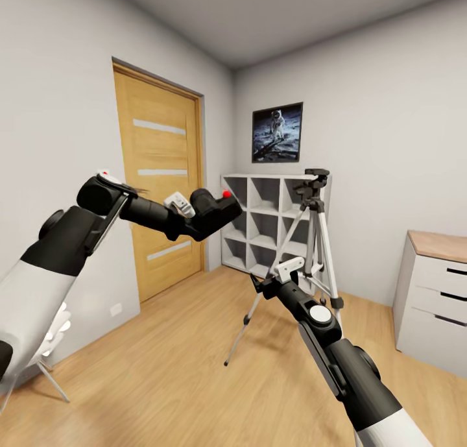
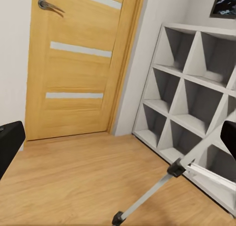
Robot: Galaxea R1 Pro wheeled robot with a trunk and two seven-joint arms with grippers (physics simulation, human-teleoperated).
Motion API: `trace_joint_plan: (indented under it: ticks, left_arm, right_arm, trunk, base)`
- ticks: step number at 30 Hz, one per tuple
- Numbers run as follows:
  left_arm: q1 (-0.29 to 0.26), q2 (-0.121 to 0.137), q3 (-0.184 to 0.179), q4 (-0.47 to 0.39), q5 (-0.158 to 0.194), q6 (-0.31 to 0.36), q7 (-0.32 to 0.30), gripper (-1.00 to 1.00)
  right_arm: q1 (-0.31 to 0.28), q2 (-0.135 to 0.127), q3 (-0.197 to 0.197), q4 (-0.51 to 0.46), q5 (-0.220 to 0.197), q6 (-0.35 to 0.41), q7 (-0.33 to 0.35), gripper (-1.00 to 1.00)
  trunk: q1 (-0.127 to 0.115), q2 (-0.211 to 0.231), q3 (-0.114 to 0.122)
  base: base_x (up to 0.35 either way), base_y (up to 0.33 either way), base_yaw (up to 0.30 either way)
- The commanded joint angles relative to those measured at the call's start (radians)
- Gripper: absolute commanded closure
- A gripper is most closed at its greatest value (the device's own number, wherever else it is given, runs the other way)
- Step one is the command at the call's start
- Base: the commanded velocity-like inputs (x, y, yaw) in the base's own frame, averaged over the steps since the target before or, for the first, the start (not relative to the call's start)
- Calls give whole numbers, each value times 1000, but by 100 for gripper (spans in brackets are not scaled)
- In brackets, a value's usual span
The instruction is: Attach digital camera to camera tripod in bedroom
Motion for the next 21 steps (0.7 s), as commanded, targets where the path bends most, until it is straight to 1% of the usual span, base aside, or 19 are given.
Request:
trace_joint_plan:
  ticks: [1,2,4,5,10,13,14,15,16,18,19,20,21]
  left_arm:
    - [-1,4,-15,-9,-18,7,-15,100]
    - [-1,13,-39,-21,-18,7,-20,100]
    - [-1,20,-60,-29,-18,7,-23,100]
    - [-1,25,-80,-34,-17,7,-25,100]
    - [0,33,-120,-41,-17,7,-30,100]
    - [0,37,-132,-37,-17,7,-32,100]
    - [0,56,-133,-36,-16,7,-33,100]
    - [0,62,-133,-36,-16,7,-34,100]
    - [0,75,-133,-37,-16,7,-37,100]
    - [0,86,-133,-40,-15,7,-46,100]
    - [0,96,-132,-42,-15,7,-63,100]
    - [0,101,-132,-43,-15,7,-73,100]
    - [0,111,-132,-44,-15,7,-97,100]
  right_arm:
    - [-1,-1,1,-1,0,6,2,-100]
    - [-1,-1,1,0,0,6,2,-100]
    - [-1,-1,1,0,0,7,2,-100]
    - [-1,-1,1,1,0,8,2,-100]
    - [0,-1,2,18,0,17,-1,-100]
    - [1,-1,2,37,0,32,-1,-100]
    - [2,-1,1,65,0,48,-1,-100]
    - [3,-1,1,73,0,53,-1,-100]
    - [4,-1,1,92,0,60,-1,-100]
    - [4,-1,0,115,0,65,-1,-100]
    - [5,-1,0,146,0,69,-1,-100]
    - [5,-1,0,162,0,70,-1,-100]
    - [6,-1,1,198,0,72,0,-100]
  trunk:
    - [-4,7,2]
    - [-8,14,5]
    - [-16,28,11]
    - [-19,35,14]
    - [-39,70,30]
    - [-50,91,40]
    - [-54,98,43]
    - [-58,105,46]
    - [-62,112,49]
    - [-69,126,55]
    - [-73,133,58]
    - [-77,140,61]
    - [-81,147,65]
  base:
    - [0,0,0]
    - [0,0,0]
    - [0,0,0]
    - [0,0,0]
    - [0,0,0]
    - [0,0,0]
    - [0,0,0]
    - [0,0,0]
    - [0,0,0]
    - [0,0,0]
    - [0,0,0]
    - [0,0,0]
    - [0,0,0]
